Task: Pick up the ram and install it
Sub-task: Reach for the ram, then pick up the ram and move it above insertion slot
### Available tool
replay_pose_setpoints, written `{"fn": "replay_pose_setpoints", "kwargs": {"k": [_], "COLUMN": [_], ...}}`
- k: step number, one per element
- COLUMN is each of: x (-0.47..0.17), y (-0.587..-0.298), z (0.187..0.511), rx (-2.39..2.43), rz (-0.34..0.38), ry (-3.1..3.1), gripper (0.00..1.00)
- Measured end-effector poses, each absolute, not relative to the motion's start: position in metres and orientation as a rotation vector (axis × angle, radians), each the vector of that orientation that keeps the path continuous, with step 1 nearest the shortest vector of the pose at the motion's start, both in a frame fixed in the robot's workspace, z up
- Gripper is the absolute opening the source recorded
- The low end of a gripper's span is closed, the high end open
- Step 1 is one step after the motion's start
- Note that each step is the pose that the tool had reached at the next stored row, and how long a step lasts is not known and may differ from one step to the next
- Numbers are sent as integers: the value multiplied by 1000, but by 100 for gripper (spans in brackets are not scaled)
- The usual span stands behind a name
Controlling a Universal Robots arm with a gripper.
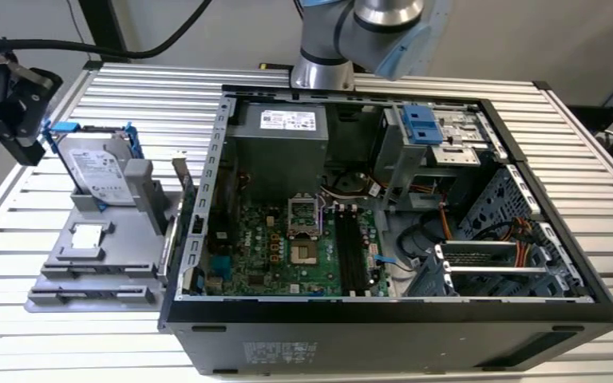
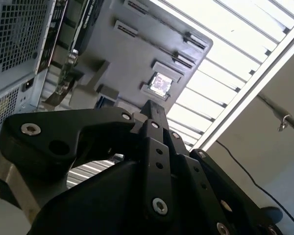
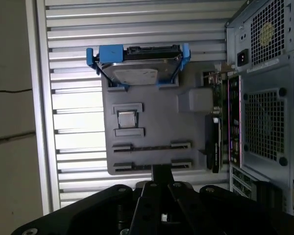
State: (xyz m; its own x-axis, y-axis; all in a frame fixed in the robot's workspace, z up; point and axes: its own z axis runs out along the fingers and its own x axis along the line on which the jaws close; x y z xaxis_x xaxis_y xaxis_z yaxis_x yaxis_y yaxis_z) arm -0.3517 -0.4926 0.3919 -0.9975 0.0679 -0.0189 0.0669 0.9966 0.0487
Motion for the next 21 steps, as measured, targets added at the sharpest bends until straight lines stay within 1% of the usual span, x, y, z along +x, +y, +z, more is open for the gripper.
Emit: {"fn": "replay_pose_setpoints", "kwargs": {"k": [16,21], "x": [-352,-353], "y": [-538,-540], "z": [392,392], "rx": [105,77], "rz": [75,75], "ry": [3118,3120], "gripper": [0,0]}}
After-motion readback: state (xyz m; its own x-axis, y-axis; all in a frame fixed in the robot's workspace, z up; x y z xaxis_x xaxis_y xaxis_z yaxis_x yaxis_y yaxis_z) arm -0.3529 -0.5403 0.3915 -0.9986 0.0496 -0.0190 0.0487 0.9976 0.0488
